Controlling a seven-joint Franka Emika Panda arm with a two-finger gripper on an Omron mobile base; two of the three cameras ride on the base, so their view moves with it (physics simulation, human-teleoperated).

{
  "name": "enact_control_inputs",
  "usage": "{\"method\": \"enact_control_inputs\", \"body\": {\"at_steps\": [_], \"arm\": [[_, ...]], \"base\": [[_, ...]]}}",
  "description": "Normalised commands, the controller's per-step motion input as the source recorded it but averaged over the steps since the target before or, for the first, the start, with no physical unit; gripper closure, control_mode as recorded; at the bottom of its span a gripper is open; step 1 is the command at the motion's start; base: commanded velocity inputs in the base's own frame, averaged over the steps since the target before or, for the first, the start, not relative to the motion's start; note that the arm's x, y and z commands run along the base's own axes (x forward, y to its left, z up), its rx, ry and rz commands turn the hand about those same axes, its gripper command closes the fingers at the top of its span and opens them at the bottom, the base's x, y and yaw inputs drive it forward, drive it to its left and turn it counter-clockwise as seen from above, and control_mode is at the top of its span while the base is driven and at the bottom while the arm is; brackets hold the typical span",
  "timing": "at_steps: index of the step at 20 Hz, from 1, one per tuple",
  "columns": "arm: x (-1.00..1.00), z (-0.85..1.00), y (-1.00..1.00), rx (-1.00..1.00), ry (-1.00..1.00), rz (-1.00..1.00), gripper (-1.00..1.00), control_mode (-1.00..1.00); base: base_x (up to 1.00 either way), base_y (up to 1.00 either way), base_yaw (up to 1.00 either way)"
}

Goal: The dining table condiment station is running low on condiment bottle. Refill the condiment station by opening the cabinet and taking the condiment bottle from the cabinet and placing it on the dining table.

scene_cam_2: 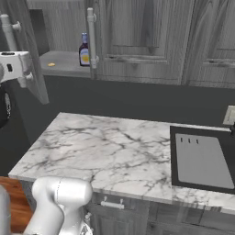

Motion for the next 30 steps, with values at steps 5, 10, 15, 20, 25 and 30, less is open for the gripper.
{"method": "enact_control_inputs", "body": {"at_steps": [5, 10, 15, 20, 25, 30], "arm": [[-0.19, -0.09, 0.32, 0.03, 0.08, 0.0, -1.0, -1.0], [-0.62, 0.01, -0.88, 0.3, 0.01, -0.04, -1.0, -1.0], [-0.61, 0.08, -1.0, 0.39, 0.03, 0.0, -1.0, -1.0], [0.15, -0.01, -0.86, 0.34, 0.23, 0.02, -1.0, -1.0], [0.97, -0.31, -0.19, 0.28, 0.36, 0.1, -1.0, -1.0], [1.0, -0.41, 0.03, 0.21, 0.23, 0.12, -1.0, -1.0]], "base": [[0.0, 0.0, 0.0], [0.0, 0.0, 0.0], [0.0, 0.0, 0.0], [0.0, 0.0, 0.0], [0.0, 0.0, 0.0], [0.0, 0.0, 0.0]]}}
